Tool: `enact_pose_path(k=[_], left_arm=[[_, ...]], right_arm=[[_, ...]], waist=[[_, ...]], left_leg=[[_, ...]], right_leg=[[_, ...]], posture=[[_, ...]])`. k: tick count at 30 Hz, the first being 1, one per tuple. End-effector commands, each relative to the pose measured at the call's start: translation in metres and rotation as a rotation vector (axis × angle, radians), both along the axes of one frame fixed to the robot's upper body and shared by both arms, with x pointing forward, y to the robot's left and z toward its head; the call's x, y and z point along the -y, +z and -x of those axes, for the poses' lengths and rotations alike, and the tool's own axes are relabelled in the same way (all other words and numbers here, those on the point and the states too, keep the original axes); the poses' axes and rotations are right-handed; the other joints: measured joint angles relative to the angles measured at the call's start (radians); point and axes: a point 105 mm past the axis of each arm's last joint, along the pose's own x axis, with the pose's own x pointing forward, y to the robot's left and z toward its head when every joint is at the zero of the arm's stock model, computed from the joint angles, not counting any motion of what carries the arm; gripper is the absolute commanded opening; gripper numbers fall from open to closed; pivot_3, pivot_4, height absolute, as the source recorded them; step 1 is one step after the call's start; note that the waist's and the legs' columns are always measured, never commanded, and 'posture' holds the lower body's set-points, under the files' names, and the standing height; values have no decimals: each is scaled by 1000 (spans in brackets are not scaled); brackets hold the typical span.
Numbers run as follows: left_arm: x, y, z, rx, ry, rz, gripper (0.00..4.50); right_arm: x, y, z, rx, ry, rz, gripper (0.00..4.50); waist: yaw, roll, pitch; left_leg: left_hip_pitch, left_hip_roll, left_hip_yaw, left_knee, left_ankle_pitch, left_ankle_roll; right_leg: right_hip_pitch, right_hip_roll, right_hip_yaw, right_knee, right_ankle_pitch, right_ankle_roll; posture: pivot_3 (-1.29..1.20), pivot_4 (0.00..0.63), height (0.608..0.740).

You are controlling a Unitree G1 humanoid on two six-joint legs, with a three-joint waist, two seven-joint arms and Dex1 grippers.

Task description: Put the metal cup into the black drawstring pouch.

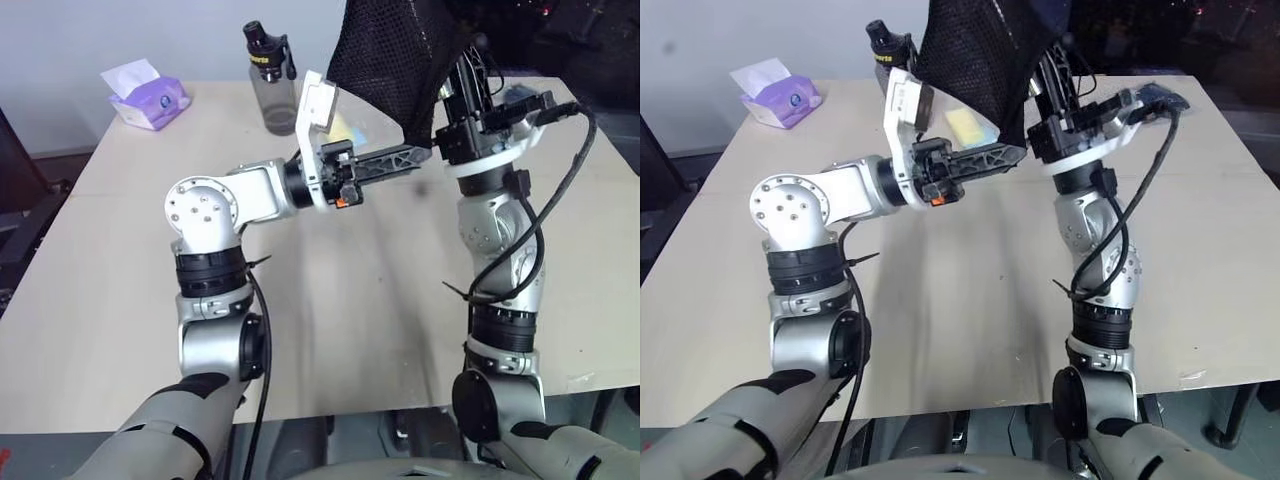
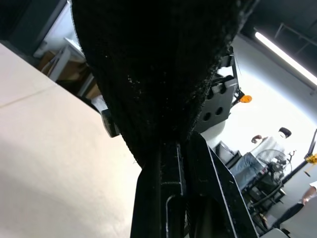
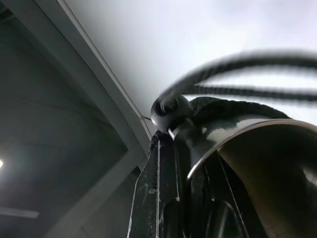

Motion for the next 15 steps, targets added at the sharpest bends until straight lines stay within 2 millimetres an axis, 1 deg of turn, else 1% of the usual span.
enact_pose_path(k=[1,2,4,6,7,8,12,13,15], left_arm=[[18,-30,13,-82,-104,-103,0],[19,-30,13,-79,-107,-99,0],[21,-29,14,-75,-110,-95,0],[21,-24,15,-77,-134,-50,0],[22,-21,18,-72,-153,-35,0],[22,-20,20,-61,-168,-29,0],[24,-11,29,-18,-218,13,0],[24,-9,30,-11,-226,24,0],[24,-8,31,-4,-232,34,0]], right_arm=[[-16,33,14,240,-223,234,57],[-23,30,14,299,-300,341,57],[-31,25,12,362,-387,462,57],[-53,2,2,556,-560,806,57],[-60,-12,0,675,-612,949,57],[-63,-23,-3,777,-654,1060,57],[-52,-48,-21,1069,-838,1317,57],[-49,-52,-23,1129,-866,1355,57],[-45,-55,-28,1183,-914,1391,57]], waist=[[0,0,0],[0,0,0],[2,0,0],[3,0,0],[3,0,0],[3,0,0],[2,-1,0],[2,-1,0],[4,-1,0]], left_leg=[[0,0,0,0,0,0],[0,0,0,0,0,0],[0,0,0,0,0,0],[-1,0,0,0,0,0],[-1,-1,0,0,0,0],[-1,-1,0,0,0,0],[-1,0,1,0,0,0],[-1,0,1,0,0,0],[-1,0,1,0,0,0]], right_leg=[[0,0,0,0,0,0],[0,0,0,0,0,0],[0,0,0,0,0,0],[-1,0,0,-1,0,0],[-1,0,0,-1,0,0],[-1,0,0,-1,0,0],[-1,0,0,-2,0,0],[-1,0,0,-1,0,0],[-1,0,1,-1,0,0]], posture=[[0,150,740],[0,150,740],[0,150,740],[0,150,740],[0,150,740],[0,150,740],[0,150,740],[0,150,740],[0,150,740]])
